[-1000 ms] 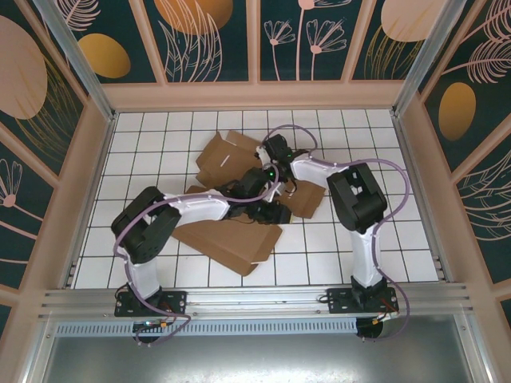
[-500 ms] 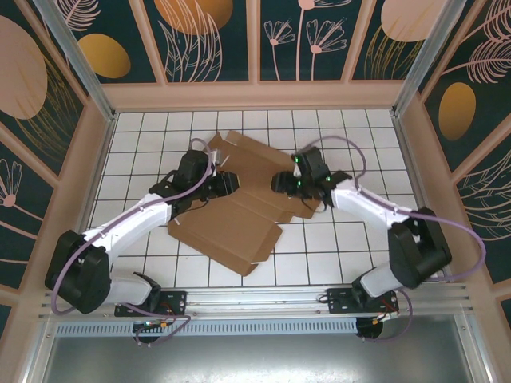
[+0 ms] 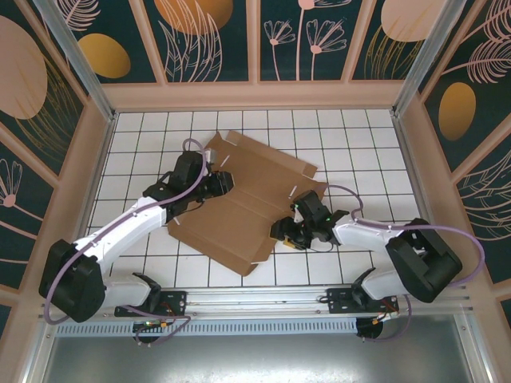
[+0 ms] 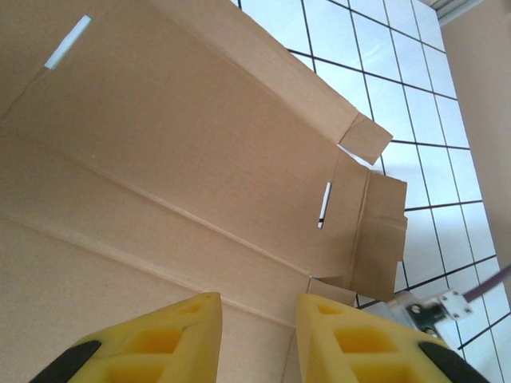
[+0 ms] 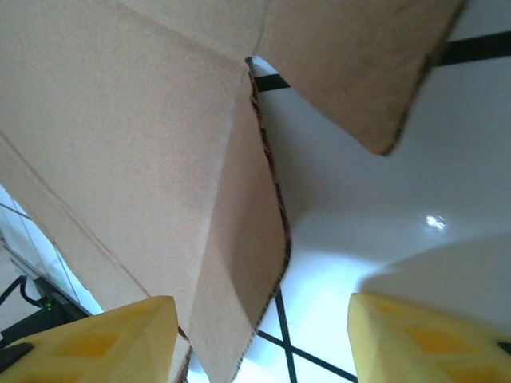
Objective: Fold the paper box
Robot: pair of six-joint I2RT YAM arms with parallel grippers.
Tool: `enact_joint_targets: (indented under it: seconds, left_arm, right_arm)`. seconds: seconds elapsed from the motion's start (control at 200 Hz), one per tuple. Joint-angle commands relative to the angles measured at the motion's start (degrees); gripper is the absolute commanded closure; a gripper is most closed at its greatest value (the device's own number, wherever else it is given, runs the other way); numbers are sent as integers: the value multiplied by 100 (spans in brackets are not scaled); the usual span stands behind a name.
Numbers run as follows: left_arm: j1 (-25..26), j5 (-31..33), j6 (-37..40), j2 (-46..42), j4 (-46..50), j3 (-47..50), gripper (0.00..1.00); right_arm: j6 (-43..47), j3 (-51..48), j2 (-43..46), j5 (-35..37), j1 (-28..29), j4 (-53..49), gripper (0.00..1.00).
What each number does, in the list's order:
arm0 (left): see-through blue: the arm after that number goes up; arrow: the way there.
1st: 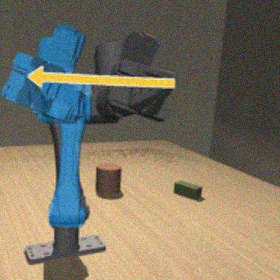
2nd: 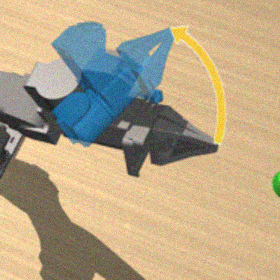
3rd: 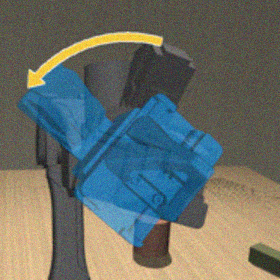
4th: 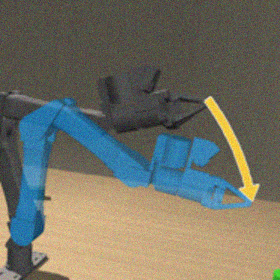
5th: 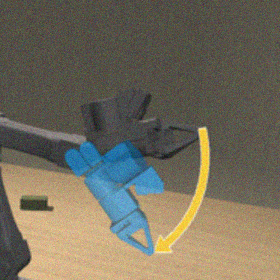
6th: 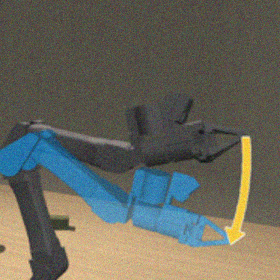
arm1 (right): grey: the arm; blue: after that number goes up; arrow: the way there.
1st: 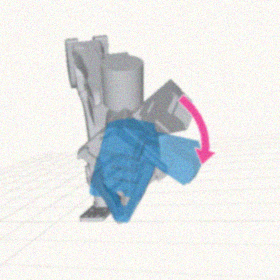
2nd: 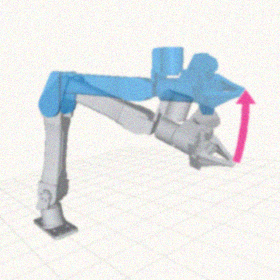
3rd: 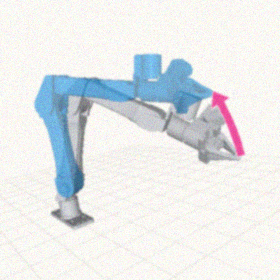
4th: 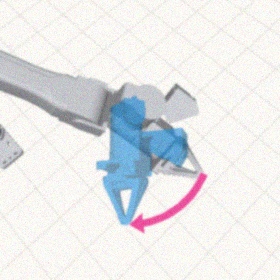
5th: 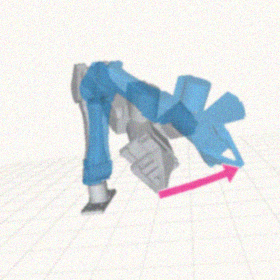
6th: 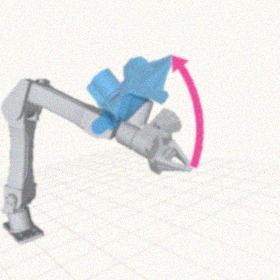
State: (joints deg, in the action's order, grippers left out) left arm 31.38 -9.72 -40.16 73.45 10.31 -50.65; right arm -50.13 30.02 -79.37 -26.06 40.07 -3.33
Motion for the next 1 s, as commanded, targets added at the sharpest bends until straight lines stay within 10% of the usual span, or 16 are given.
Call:
enact_joint_targets:
  seconds: [0.0,0.4,0.996]
  left_arm:
    - [-12,144,156,-254,164,36,70]
    - [-29,408,289,-552,382,-70,69]
    - [-119,276,347,-8,121,-147,69]
  right_arm:
    - [-115,-21,-330,-285,35,686,51]
    - [1731,1139,-861,723,-75,-1422,94]
    - [3899,2887,-1932,2667,-421,-4223,91]
